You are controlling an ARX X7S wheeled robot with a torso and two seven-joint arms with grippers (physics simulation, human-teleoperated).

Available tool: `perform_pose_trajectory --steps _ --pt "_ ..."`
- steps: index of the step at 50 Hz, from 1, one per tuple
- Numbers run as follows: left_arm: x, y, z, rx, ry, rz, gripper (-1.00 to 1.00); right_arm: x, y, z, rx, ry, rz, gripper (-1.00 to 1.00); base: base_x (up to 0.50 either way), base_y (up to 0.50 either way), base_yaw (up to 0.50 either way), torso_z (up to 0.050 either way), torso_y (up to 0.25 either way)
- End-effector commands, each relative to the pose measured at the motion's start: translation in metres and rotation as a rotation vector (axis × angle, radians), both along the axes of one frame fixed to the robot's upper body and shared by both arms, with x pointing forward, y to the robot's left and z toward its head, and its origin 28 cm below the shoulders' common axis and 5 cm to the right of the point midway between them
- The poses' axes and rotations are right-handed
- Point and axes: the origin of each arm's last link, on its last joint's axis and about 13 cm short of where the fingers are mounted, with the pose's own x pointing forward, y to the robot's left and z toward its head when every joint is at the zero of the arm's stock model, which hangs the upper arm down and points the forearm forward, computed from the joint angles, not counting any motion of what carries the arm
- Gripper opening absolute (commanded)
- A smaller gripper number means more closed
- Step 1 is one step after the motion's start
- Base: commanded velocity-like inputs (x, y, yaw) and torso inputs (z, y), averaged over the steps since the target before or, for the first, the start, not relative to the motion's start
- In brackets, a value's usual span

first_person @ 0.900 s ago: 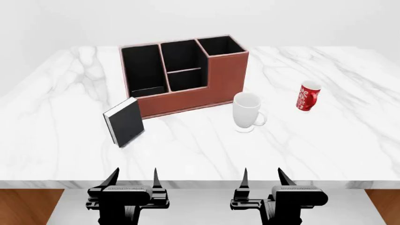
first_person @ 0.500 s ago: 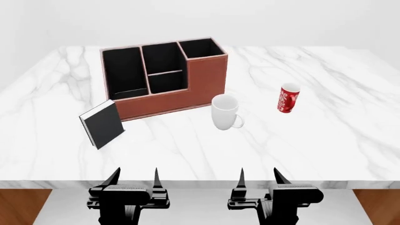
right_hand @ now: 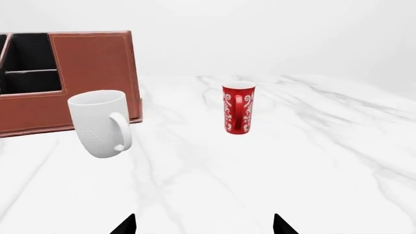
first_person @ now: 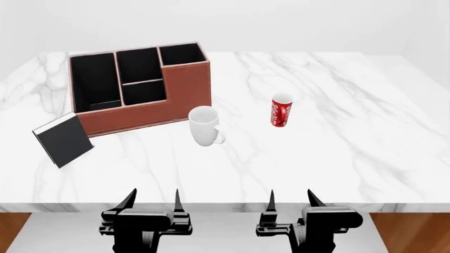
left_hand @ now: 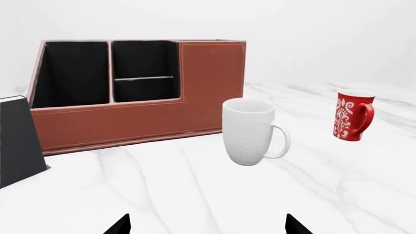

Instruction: Pick up the red mug and place it to the right of the caddy.

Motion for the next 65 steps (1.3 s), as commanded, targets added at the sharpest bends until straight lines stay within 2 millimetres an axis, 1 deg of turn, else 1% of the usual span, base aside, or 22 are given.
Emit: perform_pose_trajectory --steps 1,4,5,6,7,8,9,11,12,13,14,15,16,18,19,20,21,23,28,30,39,65 --pt "0.000 0.001 0.001 0.009 0.009 0.005 1.00 0.000 0.002 0.000 -0.007 0.016 -0.008 1.00 0.00 0.00 0.00 0.000 0.000" --pt "0.004 0.002 0.014 0.045 0.039 0.031 1.00 0.003 0.002 0.009 -0.021 0.040 -0.023 1.00 0.00 0.00 0.00 0.000 0.000" --pt "0.010 0.003 0.036 0.050 0.039 0.031 1.00 0.005 0.004 0.027 -0.040 0.050 -0.014 1.00 0.00 0.00 0.00 0.000 0.000" --pt "0.012 0.003 0.046 0.078 0.062 0.022 1.00 0.007 0.003 0.039 -0.070 0.034 -0.026 1.00 0.00 0.00 0.00 0.000 0.000" --pt "0.016 0.002 0.064 0.112 0.018 0.032 1.00 0.011 0.003 0.057 -0.122 -0.001 -0.046 1.00 0.00 0.00 0.00 0.000 0.000" --pt "0.020 0.001 0.093 0.092 -0.014 0.027 1.00 0.015 0.003 0.084 -0.113 -0.027 -0.044 1.00 0.00 0.00 0.00 0.000 0.000" --pt "0.018 0.000 0.112 0.100 -0.037 0.017 1.00 0.018 0.002 0.103 -0.111 -0.030 -0.042 1.00 0.00 0.00 0.00 0.000 0.000" --pt "0.017 -0.001 0.140 0.073 -0.096 0.035 1.00 0.023 0.002 0.126 -0.133 -0.080 -0.077 1.00 0.00 0.00 0.00 0.000 0.000" --pt "0.017 -0.001 0.141 0.073 -0.096 0.035 1.00 0.023 0.002 0.126 -0.133 -0.080 -0.077 1.00 0.00 0.00 0.00 0.000 0.000" --pt "0.013 -0.002 0.163 0.019 -0.149 0.024 1.00 0.026 0.001 0.157 -0.126 -0.149 -0.097 1.00 0.00 0.00 0.00 0.000 0.000" --pt "0.012 -0.003 0.166 0.013 -0.152 0.025 1.00 0.025 0.000 0.160 -0.121 -0.177 -0.097 1.00 0.00 0.00 0.00 0.000 0.000" --pt "0.010 -0.003 0.166 0.012 -0.154 0.025 1.00 0.025 0.000 0.160 -0.146 -0.170 -0.113 1.00 0.00 0.00 0.00 0.000 0.000" --pt "0.006 -0.002 0.163 0.014 -0.154 0.011 1.00 0.025 -0.001 0.155 -0.100 -0.164 -0.125 1.00 0.00 0.00 0.00 0.000 0.000" --pt "0.006 -0.001 0.159 0.010 -0.149 0.010 1.00 0.030 -0.002 0.142 -0.084 -0.120 -0.116 1.00 0.00 0.00 0.00 0.000 0.000" --pt "0.010 0.000 0.160 0.014 -0.149 0.029 1.00 0.039 -0.003 0.139 -0.101 -0.080 -0.154 1.00 0.00 0.00 0.00 0.000 0.000" --pt "0.009 0.001 0.160 -0.015 -0.138 0.028 1.00 0.037 -0.003 0.139 -0.068 -0.108 -0.100 1.00 0.00 0.00 0.00 0.000 0.000" --pt "0.009 0.001 0.161 -0.011 -0.138 0.021 1.00 0.038 -0.003 0.138 -0.048 -0.093 -0.089 1.00 0.00 0.00 0.00 0.000 0.000" --pt "0.004 0.000 0.163 -0.001 -0.154 0.004 1.00 0.043 -0.003 0.134 -0.097 -0.084 -0.128 1.00 0.00 0.00 0.00 0.000 0.000" --pt "0.003 0.001 0.164 0.007 -0.174 0.007 1.00 0.046 -0.006 0.135 -0.084 -0.093 -0.152 1.00 0.00 0.00 0.00 0.000 0.000" --pt "0.003 0.001 0.164 0.004 -0.172 0.006 1.00 0.043 -0.008 0.136 -0.063 -0.090 -0.131 1.00 0.24 0.00 0.00 0.000 0.000" --pt "0.003 0.001 0.164 0.006 -0.180 0.007 1.00 0.046 -0.005 0.133 -0.079 -0.074 -0.124 1.00 0.50 0.00 0.00 0.000 0.000" --pt "0.000 0.002 0.165 0.022 -0.197 0.009 1.00 0.046 -0.004 0.132 -0.097 -0.083 -0.114 1.00 0.50 0.00 0.00 0.000 0.001"
